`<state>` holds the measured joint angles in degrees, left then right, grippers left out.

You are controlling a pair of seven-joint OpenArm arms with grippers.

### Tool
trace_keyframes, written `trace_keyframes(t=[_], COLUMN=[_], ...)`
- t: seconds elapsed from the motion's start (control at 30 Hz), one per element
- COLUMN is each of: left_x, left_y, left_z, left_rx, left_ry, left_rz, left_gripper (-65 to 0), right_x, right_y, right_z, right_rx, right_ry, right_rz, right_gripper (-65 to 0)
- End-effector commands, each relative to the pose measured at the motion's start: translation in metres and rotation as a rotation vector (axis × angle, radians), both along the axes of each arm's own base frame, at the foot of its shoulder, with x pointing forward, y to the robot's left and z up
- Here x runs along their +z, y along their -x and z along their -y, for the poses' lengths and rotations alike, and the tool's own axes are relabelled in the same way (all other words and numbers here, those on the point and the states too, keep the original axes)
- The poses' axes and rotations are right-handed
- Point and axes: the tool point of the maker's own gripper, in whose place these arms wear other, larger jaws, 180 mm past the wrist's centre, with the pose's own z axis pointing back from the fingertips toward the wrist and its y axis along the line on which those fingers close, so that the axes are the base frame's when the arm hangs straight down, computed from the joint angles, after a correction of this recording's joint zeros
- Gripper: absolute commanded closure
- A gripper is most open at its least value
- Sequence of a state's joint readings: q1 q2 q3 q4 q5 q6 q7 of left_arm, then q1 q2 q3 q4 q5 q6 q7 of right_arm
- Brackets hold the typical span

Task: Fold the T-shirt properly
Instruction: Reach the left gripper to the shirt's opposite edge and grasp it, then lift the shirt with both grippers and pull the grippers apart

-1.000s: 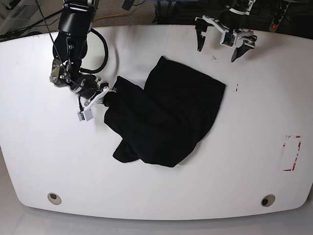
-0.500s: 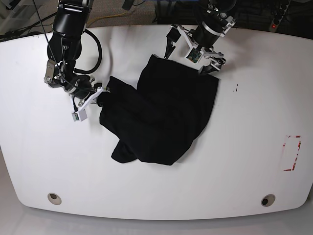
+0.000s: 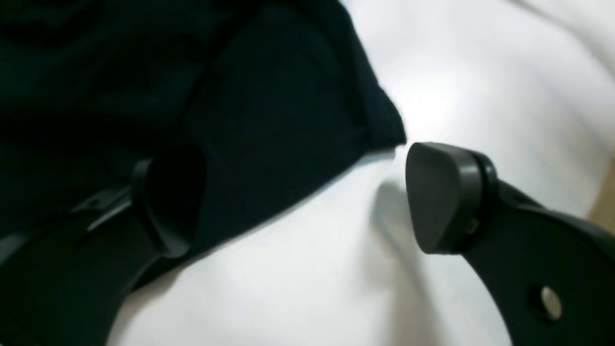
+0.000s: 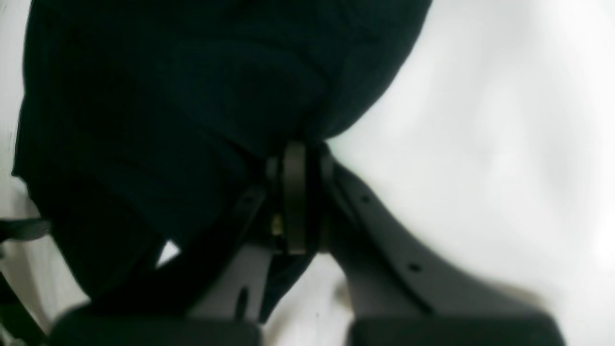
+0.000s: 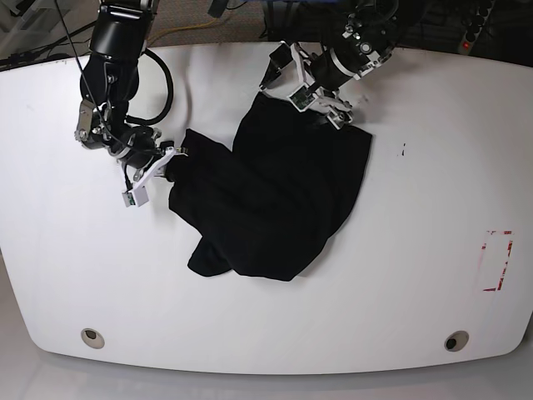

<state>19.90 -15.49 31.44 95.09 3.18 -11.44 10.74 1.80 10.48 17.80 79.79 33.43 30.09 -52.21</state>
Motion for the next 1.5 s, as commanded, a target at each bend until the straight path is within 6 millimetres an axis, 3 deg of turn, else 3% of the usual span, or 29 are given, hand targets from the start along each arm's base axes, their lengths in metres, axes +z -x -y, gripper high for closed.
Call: trace_keyframes(t=[0.0,0.13,0.27,0.4,0.5,0.77,0.97,1.2,1.47], left_x=[-0.003,-0.016,-0.033,-0.044,-0.044,-0.032,-0.019,0.022,0.085], left_y=[-0.004,-0.004,0.0,0.004,-0.006,-0.024,-0.043,-0.082,-0.12], left_z=[0.003,0.002,-0.007,-0.019,-0.035,-0.097,-0.148,-0.217,-0.257], left_rx=[-0.012,-0.023,-0.015,-0.004,0.045,0.232,0.365,0.506,0.556], left_ry=[0.004,-0.018,-0.065,-0.131,-0.148,-0.191,-0.268,-0.44,-0.564], left_rz=[0.009,-0.014,-0.058,-0.112,-0.106,-0.091,-0.086,-0.067,0.047], left_gripper=[-61.8,-51.5,-36.5,-14.4,0.0,0.0,0.0,0.0,0.0], right_x=[0.025,0.026,0.026,0.029,0.039,0.06,0.096,0.142,0.196], right_y=[-0.017,-0.017,-0.017,-0.019,-0.023,-0.028,-0.04,-0.068,-0.099], right_z=[0.001,0.003,0.004,0.01,0.012,0.022,0.023,0.035,0.04], right_rx=[0.001,0.003,0.003,0.001,0.004,0.017,0.035,0.036,0.053], right_ry=[-0.005,0.002,0.005,0.017,0.034,0.083,0.123,0.172,0.219], right_rz=[0.089,0.092,0.093,0.1,0.13,0.191,0.297,0.415,0.538], right_gripper=[0.0,0.0,0.0,0.0,0.0,0.0,0.0,0.0,0.0])
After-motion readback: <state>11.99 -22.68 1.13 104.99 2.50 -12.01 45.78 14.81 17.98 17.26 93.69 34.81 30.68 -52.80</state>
